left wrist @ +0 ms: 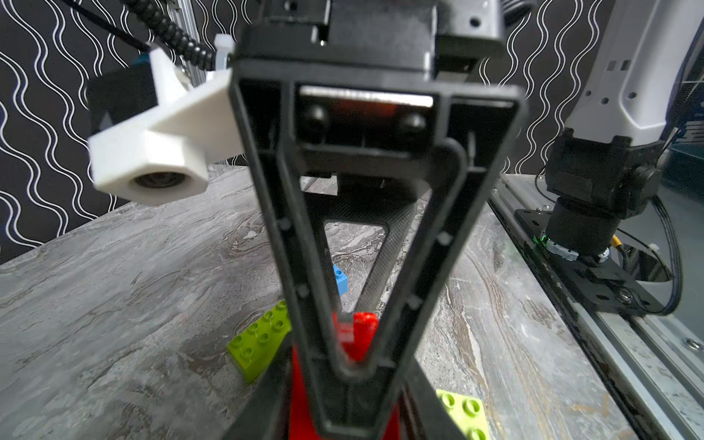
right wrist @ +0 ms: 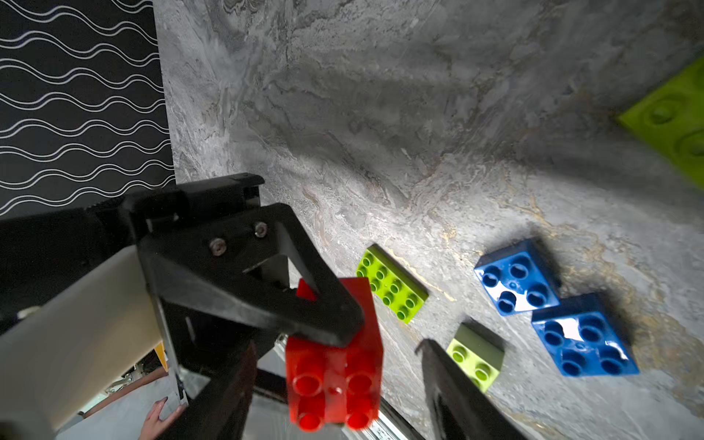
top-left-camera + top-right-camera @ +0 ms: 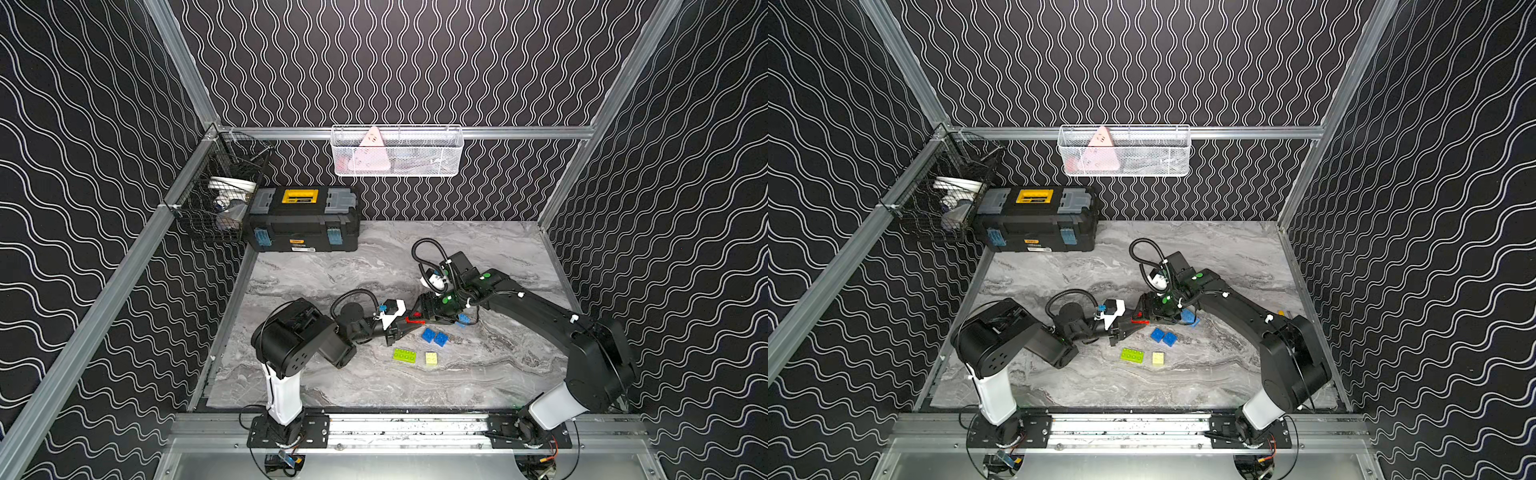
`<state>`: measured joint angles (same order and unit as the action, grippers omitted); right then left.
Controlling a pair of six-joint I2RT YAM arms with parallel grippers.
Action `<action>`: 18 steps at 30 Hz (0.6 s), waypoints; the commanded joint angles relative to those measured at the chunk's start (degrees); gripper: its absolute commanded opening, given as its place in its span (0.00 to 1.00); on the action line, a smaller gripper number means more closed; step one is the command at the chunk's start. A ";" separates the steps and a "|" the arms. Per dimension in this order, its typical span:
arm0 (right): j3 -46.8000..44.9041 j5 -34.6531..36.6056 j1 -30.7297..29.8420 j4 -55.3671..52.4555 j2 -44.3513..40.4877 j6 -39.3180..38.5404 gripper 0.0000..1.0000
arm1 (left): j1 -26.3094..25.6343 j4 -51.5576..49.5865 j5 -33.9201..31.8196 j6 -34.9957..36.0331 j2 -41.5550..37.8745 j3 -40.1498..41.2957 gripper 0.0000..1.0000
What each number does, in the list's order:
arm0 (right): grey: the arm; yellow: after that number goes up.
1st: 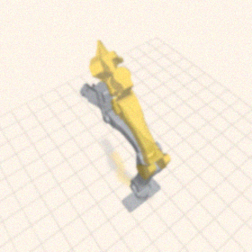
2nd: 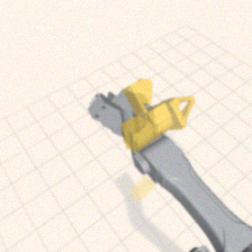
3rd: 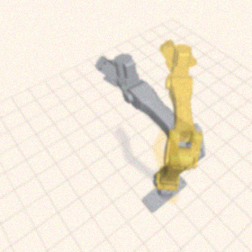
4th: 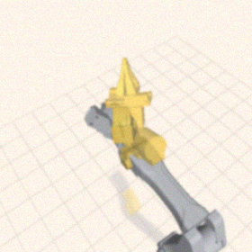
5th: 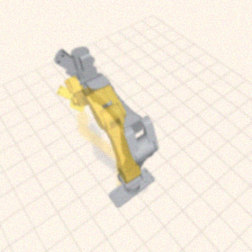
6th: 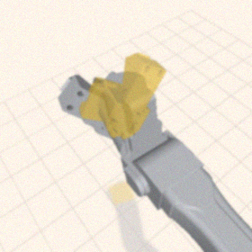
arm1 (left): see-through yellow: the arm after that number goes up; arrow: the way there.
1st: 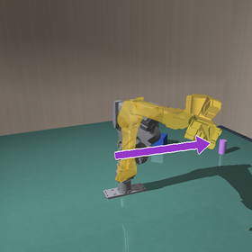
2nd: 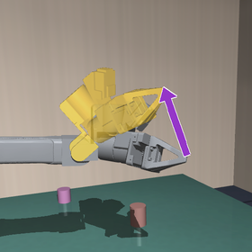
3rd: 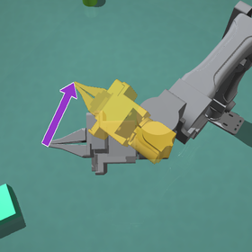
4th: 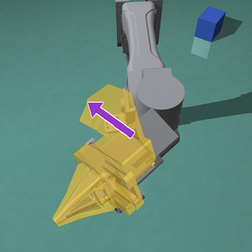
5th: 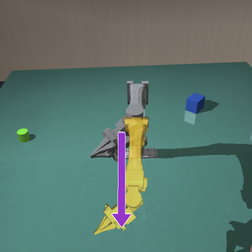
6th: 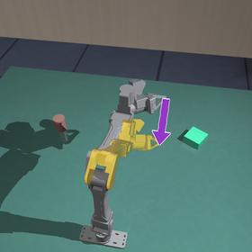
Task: Assemble a carrot with lego
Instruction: Place the lego brick at the center of the board.
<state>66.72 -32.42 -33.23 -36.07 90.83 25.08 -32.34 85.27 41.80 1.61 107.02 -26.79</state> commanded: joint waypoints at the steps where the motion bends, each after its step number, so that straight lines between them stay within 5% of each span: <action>1: -0.73 -1.72 0.76 1.06 -0.04 1.91 0.65 | -0.06 3.14 0.48 1.13 -0.49 0.15 0.00; 14: -1.47 -2.43 1.02 1.69 -1.84 2.34 0.25 | -0.09 3.10 -0.50 0.92 -0.62 0.07 0.00; 15: -1.17 -1.33 0.98 1.54 -1.91 2.98 0.20 | -0.01 3.04 -0.84 1.43 -0.92 0.26 0.13; 18: 0.08 3.64 1.06 0.57 -2.47 5.35 0.16 | -0.06 -1.18 -4.04 6.61 -4.64 1.58 0.91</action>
<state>65.73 -34.02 -32.47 -35.09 89.12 27.16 -32.34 84.75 40.56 3.03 104.86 -25.89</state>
